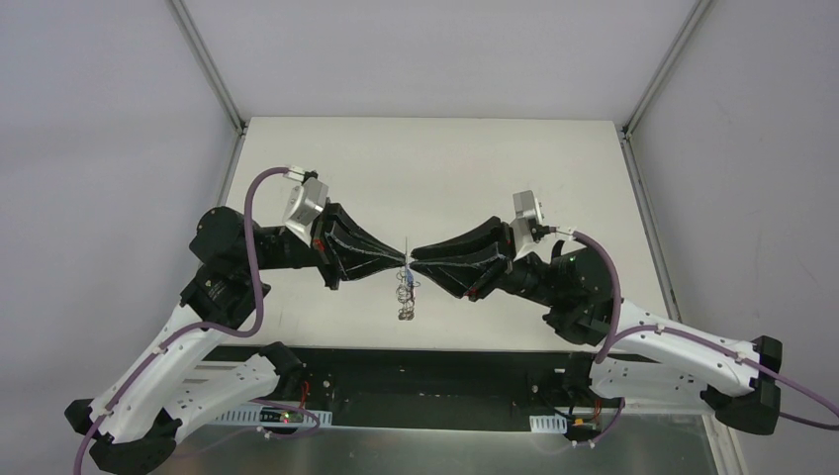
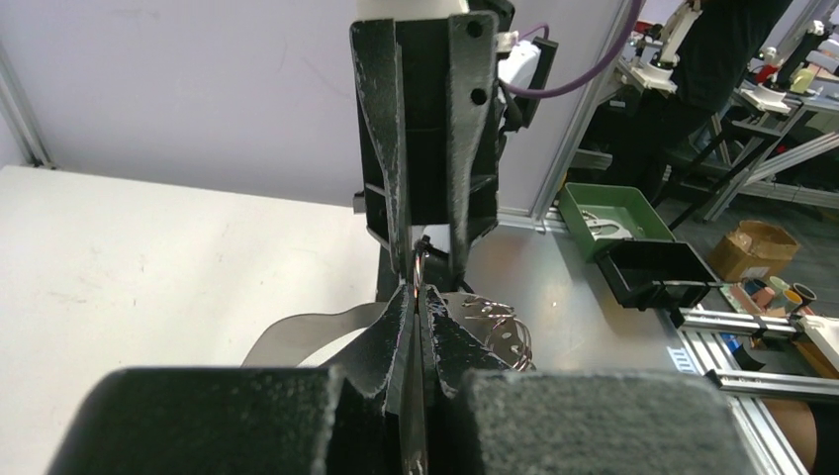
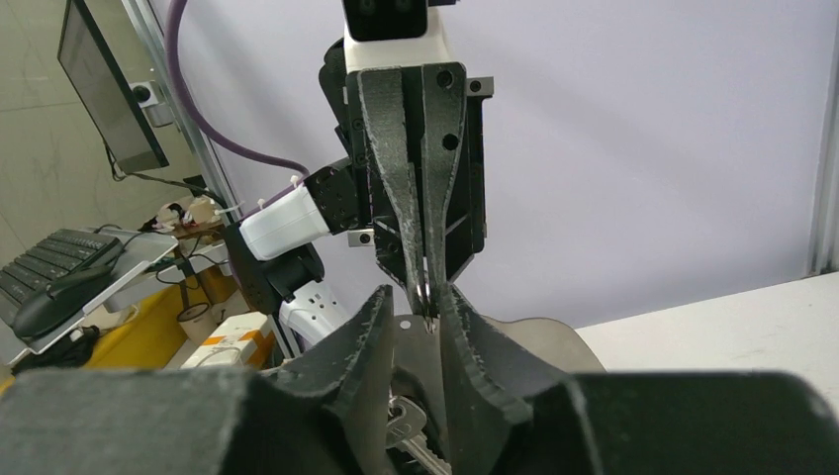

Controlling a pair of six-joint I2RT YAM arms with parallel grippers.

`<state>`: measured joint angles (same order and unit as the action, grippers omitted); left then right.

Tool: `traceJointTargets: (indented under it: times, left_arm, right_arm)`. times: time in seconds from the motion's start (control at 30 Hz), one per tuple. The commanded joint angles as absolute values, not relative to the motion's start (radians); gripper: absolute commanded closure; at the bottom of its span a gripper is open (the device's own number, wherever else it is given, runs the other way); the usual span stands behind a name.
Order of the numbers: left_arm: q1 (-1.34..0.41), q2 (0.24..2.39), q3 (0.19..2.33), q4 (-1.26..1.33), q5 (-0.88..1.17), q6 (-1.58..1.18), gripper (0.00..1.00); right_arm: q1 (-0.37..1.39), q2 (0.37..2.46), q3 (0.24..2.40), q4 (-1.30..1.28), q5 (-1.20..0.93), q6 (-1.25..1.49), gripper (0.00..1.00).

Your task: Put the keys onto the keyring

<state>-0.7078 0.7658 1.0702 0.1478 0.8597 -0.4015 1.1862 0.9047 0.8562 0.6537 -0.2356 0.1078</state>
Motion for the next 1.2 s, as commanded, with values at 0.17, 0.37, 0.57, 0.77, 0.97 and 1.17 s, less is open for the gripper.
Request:
traceJointTargets:
  times: [0.17, 0.37, 0.57, 0.77, 0.97, 1.17]
  left_arm:
    - [-0.713, 0.761, 1.134, 0.092, 0.871, -0.319, 1.00]
    - [-0.713, 0.752, 1.131, 0.018, 0.833, -0.244, 1.00]
    - [-0.713, 0.755, 1.130, -0.132, 0.700, -0.101, 1.00]
    - [-0.713, 0.757, 1.110, -0.223, 0.540, -0.021, 1.00]
    - [-0.713, 0.739, 1.071, -0.243, 0.430, -0.020, 1.00]
    - [-0.713, 0.711, 1.041, -0.255, 0.380, -0.015, 1.00]
  right_arm:
    - [1.191, 0.832, 0.879, 0.545, -0.236, 0.065, 0.67]
    - [1.192, 0.790, 0.928, 0.319, -0.160, -0.017, 0.61]
    - [1.190, 0.782, 1.018, -0.012, 0.117, -0.117, 0.58]
    - [1.106, 0.845, 1.085, -0.348, 0.392, -0.053, 0.52]
    - [0.894, 0.939, 1.024, -0.454, 0.376, 0.176, 0.53]
    - [0.713, 1.100, 0.984, -0.459, 0.212, 0.286, 0.55]
